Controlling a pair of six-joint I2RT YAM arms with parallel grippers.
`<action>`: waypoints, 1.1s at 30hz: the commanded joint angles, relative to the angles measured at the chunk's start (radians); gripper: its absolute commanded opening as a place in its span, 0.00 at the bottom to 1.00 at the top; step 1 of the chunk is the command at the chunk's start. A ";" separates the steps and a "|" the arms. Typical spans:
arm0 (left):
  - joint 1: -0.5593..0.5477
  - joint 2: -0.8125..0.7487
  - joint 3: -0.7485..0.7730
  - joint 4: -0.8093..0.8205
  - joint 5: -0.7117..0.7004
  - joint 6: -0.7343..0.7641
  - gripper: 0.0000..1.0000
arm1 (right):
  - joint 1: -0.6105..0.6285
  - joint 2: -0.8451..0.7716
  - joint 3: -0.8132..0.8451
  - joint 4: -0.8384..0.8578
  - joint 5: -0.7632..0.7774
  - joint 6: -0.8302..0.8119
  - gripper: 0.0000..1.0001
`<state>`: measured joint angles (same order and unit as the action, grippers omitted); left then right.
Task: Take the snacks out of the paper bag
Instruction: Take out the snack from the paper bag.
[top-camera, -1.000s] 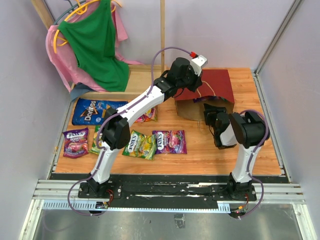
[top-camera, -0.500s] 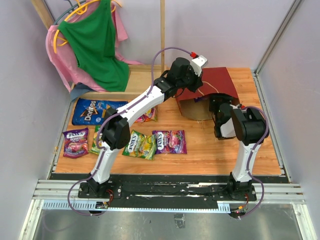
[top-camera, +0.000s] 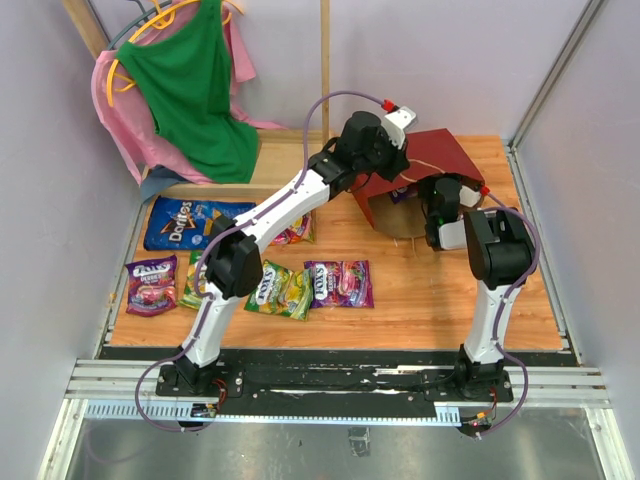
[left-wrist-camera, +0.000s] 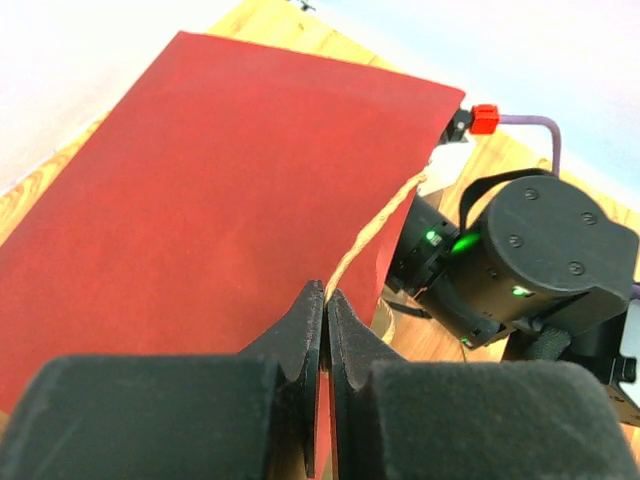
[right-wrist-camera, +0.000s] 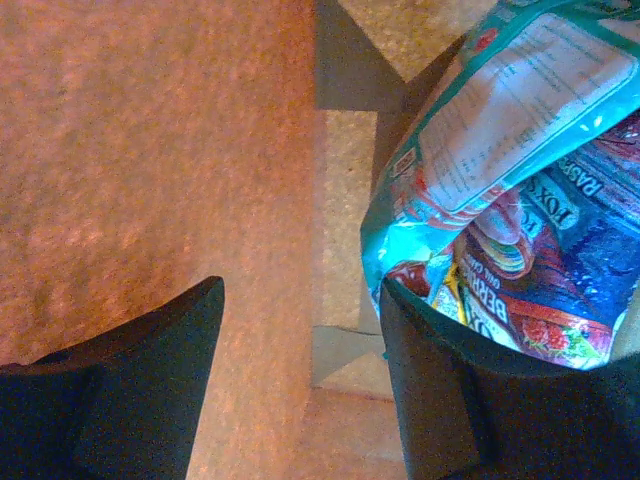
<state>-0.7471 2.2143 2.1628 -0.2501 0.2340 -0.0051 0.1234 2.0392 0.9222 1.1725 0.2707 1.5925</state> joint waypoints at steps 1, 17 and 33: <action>0.009 0.031 0.079 -0.015 0.010 -0.003 0.06 | -0.002 -0.007 0.071 -0.233 0.027 -0.024 0.64; 0.009 0.027 0.091 -0.020 -0.024 0.001 0.07 | -0.002 0.019 0.216 -0.309 -0.071 -0.138 0.01; 0.015 -0.019 -0.035 0.073 -0.091 -0.003 0.05 | 0.092 -0.582 -0.354 -0.449 -0.397 -0.285 0.01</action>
<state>-0.7456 2.2322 2.1647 -0.2462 0.1688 -0.0044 0.1749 1.5757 0.6174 0.8127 -0.0196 1.3647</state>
